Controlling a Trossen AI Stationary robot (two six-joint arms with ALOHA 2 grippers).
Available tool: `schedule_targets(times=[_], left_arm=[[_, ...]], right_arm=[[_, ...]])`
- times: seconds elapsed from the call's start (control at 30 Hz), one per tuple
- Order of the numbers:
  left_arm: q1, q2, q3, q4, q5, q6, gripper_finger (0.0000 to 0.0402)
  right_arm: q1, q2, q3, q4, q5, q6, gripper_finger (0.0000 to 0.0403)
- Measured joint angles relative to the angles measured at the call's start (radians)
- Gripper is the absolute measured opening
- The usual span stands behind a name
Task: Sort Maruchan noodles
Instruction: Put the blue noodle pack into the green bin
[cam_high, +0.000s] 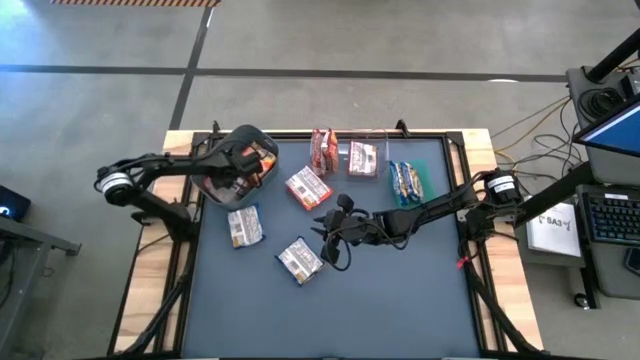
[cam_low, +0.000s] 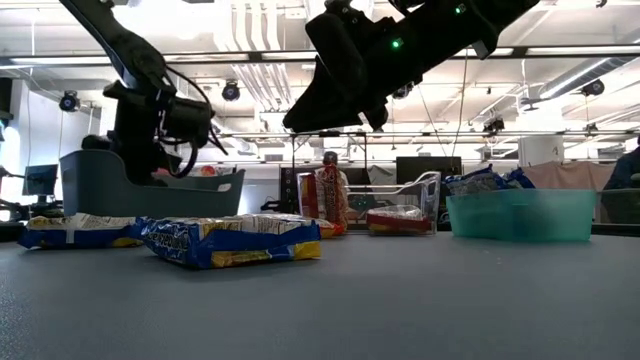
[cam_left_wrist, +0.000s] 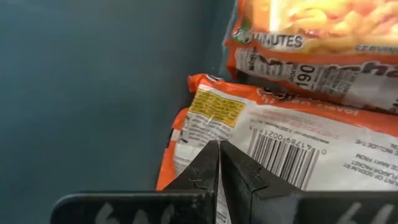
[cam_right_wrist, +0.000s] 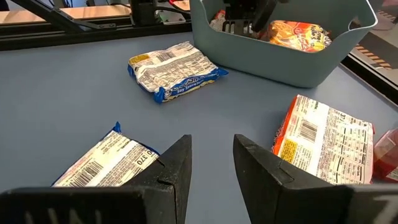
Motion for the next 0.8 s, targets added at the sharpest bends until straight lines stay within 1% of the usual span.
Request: schedule_targets(times=[0.1, 0.2, 0.37, 0.47, 0.6, 0.7, 0.8], left_arm=[[0.0, 0.025, 0.009, 0.002, 0.011, 0.013, 0.0], [-0.001, 0.033, 0.013, -0.005, -0.008, 0.021, 0.0], [-0.006, -0.022, 0.023, -0.018, -0.022, 0.045, 0.0], [-0.023, -0.084, 0.033, -0.041, -0.031, 0.058, 0.0], [-0.062, -0.202, 0.042, -0.047, -0.037, 0.056, 0.0], [-0.123, -0.298, 0.047, -0.033, -0.036, 0.056, 0.0], [-0.218, -0.385, 0.047, 0.021, -0.034, 0.055, 0.0]], right_arm=[[0.0, 0.0, 0.0, 0.0, 0.0, 0.0, 0.0107], [0.0, 0.0, 0.0, 0.0, 0.0, 0.0, 0.0107], [0.0, 0.0, 0.0, 0.0, 0.0, 0.0, 0.0107], [0.0, 0.0, 0.0, 0.003, 0.0, 0.0, 0.0107], [0.0, 0.0, 0.0, 0.003, 0.0, 0.0, 0.0107], [0.0, 0.0, 0.0, 0.004, 0.0, 0.0, 0.0107], [0.0, 0.0, 0.0, 0.004, 0.0, 0.014, 0.0107]])
